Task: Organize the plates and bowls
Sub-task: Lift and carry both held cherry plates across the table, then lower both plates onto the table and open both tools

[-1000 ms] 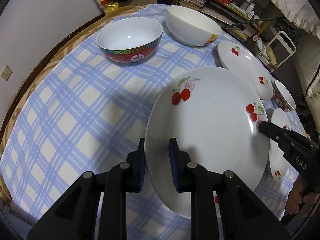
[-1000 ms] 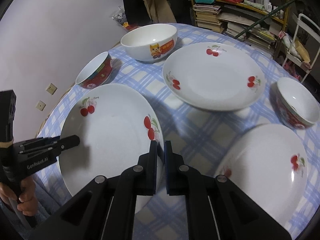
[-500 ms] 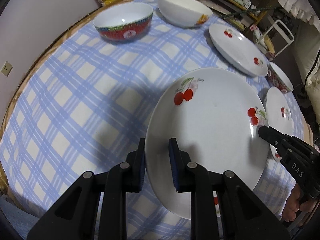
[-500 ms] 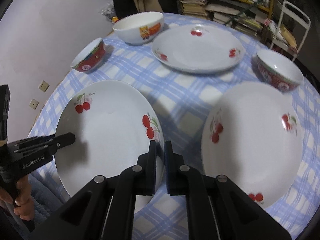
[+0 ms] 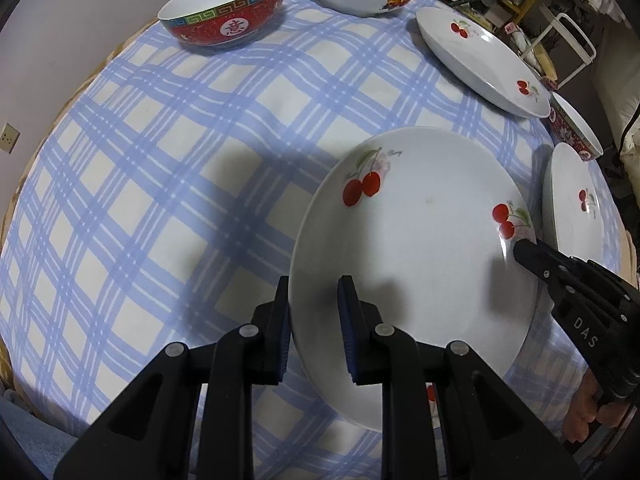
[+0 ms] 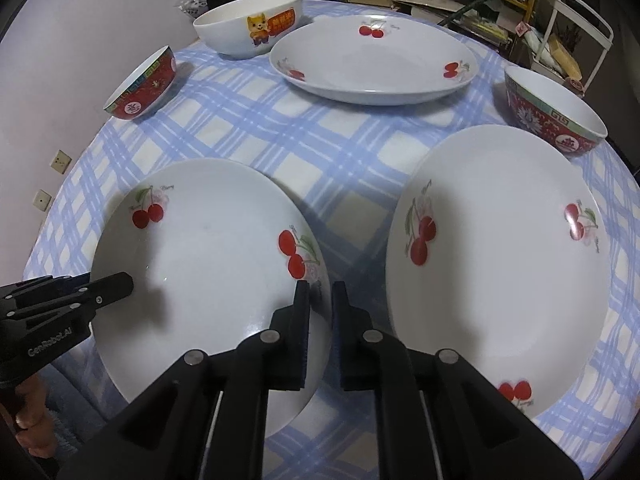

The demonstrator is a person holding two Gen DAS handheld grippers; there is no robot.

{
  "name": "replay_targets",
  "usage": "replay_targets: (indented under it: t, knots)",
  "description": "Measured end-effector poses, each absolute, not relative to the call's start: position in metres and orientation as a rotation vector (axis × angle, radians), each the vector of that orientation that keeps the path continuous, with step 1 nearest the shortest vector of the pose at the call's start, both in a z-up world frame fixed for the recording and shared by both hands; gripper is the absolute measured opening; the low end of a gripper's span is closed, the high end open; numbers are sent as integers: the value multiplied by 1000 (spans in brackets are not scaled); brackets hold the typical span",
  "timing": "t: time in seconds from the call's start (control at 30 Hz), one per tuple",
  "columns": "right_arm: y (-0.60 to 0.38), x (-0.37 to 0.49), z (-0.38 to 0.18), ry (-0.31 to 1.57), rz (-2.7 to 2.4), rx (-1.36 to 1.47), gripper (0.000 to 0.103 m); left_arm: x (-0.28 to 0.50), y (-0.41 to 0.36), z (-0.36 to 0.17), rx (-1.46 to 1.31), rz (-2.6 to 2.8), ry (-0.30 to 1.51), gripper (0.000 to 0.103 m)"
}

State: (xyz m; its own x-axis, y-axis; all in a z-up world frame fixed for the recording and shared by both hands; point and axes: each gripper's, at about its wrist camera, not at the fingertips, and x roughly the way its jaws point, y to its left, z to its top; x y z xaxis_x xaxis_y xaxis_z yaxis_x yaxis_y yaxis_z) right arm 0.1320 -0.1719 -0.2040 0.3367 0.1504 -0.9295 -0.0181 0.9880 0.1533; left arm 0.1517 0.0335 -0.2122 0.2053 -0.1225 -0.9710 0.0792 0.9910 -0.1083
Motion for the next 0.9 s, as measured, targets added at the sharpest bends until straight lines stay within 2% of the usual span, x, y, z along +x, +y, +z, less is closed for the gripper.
replay_targets:
  t: [0.47,0.63,0.73,0.77,0.83,0.87,0.9]
  knots:
    - [-169,140,-203,1234,118,98,13,155,30,-213,-36,-143,1372,24]
    - [-172,138,-181,1172,130,90,13,153,24,-198,38,-134,1317,25]
    - [-178,139,-165,1143,125,75,13,149,16,-181,71,-142,1260,37]
    - [-182,139,-160,1133,121,78,14,149,13,-175,80,-147,1242,44]
    - [-194,141,-147,1116,108,88,16,149,7,-164,98,-152,1210,47]
    - [-199,142,-143,1109,102,88,21,153,2,-157,107,-151,1199,50]
    - [-207,143,-136,1099,94,89,33,155,-1,-151,114,-154,1188,53]
